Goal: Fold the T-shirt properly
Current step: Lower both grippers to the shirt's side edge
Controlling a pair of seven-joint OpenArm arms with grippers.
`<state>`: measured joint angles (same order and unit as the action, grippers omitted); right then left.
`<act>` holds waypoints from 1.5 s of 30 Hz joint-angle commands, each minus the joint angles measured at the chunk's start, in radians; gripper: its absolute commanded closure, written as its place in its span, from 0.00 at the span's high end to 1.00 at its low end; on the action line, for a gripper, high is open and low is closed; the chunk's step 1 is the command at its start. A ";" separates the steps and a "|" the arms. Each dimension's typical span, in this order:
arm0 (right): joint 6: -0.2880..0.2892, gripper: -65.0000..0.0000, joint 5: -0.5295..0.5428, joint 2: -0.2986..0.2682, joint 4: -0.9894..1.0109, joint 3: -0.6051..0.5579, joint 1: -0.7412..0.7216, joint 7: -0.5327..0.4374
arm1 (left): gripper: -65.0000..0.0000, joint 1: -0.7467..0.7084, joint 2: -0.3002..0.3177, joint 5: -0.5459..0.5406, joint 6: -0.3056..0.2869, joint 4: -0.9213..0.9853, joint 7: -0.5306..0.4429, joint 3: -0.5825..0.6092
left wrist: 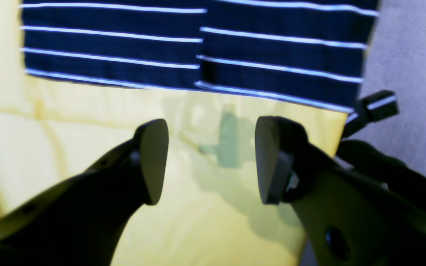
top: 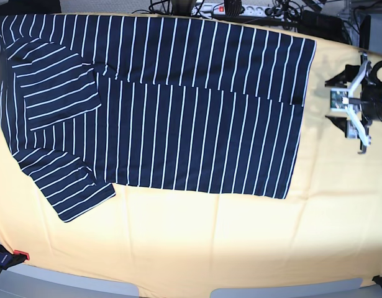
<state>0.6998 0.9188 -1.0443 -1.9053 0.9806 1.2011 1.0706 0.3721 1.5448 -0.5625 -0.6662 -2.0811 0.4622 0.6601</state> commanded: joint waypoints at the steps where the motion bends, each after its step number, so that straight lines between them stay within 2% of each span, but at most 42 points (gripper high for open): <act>1: -0.002 0.49 0.016 -0.014 -0.006 0.032 0.001 -0.032 | 0.59 0.032 0.000 -0.018 0.045 0.015 -0.012 -0.013; 4: -0.002 0.49 0.028 -0.014 -0.006 0.043 0.001 -0.100 | 0.59 0.079 -0.093 -0.041 0.175 0.121 -0.024 -0.013; 8: -0.002 0.49 0.024 -0.013 -0.006 0.042 0.001 -0.110 | 0.59 0.132 -0.253 -0.063 0.330 0.366 -0.042 -0.013; 9: -0.002 0.49 0.024 -0.013 -0.006 0.042 0.001 -0.110 | 0.59 0.150 -0.297 -0.080 0.354 0.441 -0.040 -0.013; 11: -0.002 0.49 0.024 -0.014 -0.006 0.042 0.000 -0.110 | 0.59 0.190 -0.389 -0.122 0.364 0.602 -0.030 -0.016; 12: -0.002 0.49 0.024 -0.014 -0.006 0.042 -0.002 -0.110 | 0.59 0.212 -0.435 -0.156 0.360 0.685 -0.024 -0.016; 16: -0.002 0.49 0.025 -0.014 -0.006 0.042 -0.002 -0.116 | 0.59 0.298 -0.614 -0.285 0.257 1.031 -0.008 -0.016; 19: -0.002 0.49 0.024 -0.014 -0.006 0.042 -0.002 -0.120 | 0.59 0.360 -0.725 -0.414 0.105 1.270 0.006 -0.016; 22: -0.002 0.49 0.024 -0.014 -0.006 0.042 -0.002 -0.136 | 0.59 0.413 -0.824 -0.544 -0.019 1.462 0.062 -0.017; 25: -0.002 0.49 0.024 -0.013 -0.006 0.042 -0.002 -0.136 | 0.59 0.436 -0.903 -0.615 -0.032 1.582 0.089 -0.021; 30: -0.002 0.49 0.024 -0.014 -0.006 0.042 -0.002 -0.137 | 0.59 0.423 -0.999 -0.621 -0.032 1.629 0.140 -0.021; 32: -0.002 0.49 0.024 -0.014 -0.006 0.042 -0.005 -0.137 | 0.59 0.421 -1.030 -0.626 -0.032 1.629 0.189 -0.021; 35: -0.002 0.49 0.025 -0.010 -0.006 0.042 -0.027 -0.146 | 0.59 0.424 -1.057 -0.671 -0.032 1.628 0.272 -0.021; 38: -0.002 0.49 0.026 0.013 -0.006 0.042 -0.088 -0.187 | 0.59 0.428 -1.060 -0.704 -0.032 1.627 0.290 -0.021; 40: -0.002 0.49 0.028 0.037 -0.006 0.042 -0.142 -0.238 | 0.45 0.430 -1.059 -0.707 -0.032 1.627 0.289 -0.021; 44: -0.002 0.49 0.027 0.102 -0.006 0.036 -0.297 -0.364 | 0.00 0.435 -1.060 -0.705 -0.032 1.627 0.287 -0.021; 45: -0.006 0.49 0.023 0.121 -0.006 0.028 -0.350 -0.371 | 0.00 0.435 -1.060 -0.706 -0.032 1.627 0.286 -0.021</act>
<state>0.7002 0.9386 -0.9005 -1.9041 0.9962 0.8482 0.7204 0.7830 0.4793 -1.2911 -0.7006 -0.4488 0.7197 0.6353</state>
